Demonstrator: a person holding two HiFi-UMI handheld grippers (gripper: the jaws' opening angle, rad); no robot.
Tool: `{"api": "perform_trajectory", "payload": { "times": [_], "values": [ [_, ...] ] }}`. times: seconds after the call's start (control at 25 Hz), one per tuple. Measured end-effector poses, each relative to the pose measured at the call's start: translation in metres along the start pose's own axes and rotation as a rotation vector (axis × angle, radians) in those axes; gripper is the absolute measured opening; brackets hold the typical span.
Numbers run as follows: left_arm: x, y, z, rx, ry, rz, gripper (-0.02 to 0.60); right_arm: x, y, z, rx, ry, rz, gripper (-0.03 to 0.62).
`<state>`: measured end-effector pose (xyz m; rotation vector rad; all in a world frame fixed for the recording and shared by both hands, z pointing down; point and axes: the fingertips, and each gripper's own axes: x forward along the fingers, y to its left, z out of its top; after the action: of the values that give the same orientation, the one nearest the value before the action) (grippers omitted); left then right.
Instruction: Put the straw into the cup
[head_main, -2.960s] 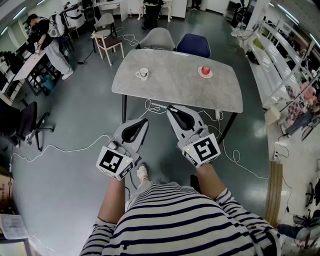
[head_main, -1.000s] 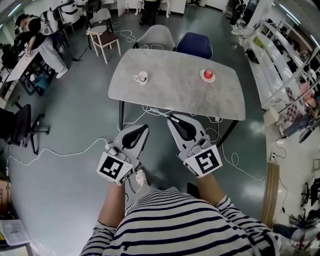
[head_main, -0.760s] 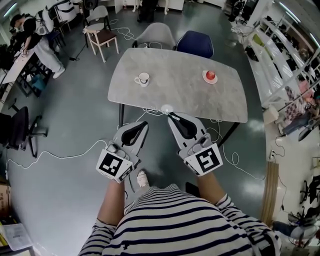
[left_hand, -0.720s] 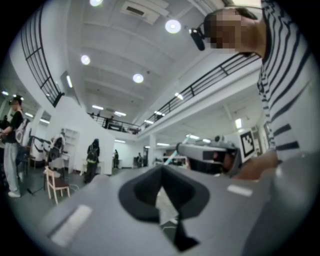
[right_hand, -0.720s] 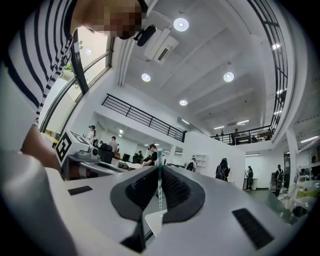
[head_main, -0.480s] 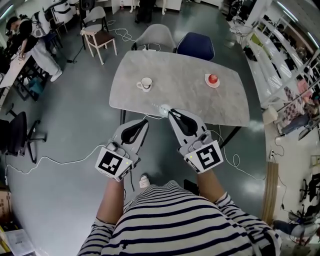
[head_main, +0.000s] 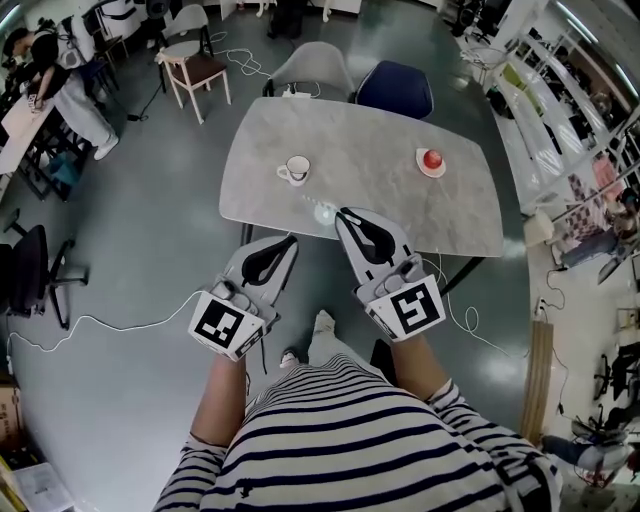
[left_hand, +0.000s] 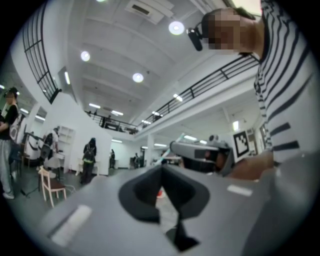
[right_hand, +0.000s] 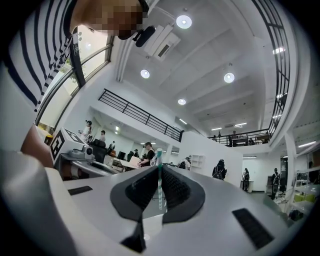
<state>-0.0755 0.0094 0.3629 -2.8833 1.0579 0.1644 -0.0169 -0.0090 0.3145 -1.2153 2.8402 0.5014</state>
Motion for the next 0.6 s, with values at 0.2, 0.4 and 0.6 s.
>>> {"api": "perform_trajectory", "payload": {
  "times": [0.2, 0.4, 0.6],
  "values": [
    [0.018, 0.030, -0.003, -0.005, 0.001, 0.016, 0.008, 0.026, -0.022, -0.005, -0.005, -0.020, 0.006, 0.023],
    [0.052, 0.072, 0.001, 0.014, -0.009, 0.042, 0.008, 0.058, -0.056, -0.004, 0.001, -0.058, 0.020, 0.023],
    [0.090, 0.108, -0.001, 0.026, -0.017, 0.041, 0.008, 0.092, -0.091, -0.017, 0.030, -0.075, 0.031, 0.023]
  ]
}}
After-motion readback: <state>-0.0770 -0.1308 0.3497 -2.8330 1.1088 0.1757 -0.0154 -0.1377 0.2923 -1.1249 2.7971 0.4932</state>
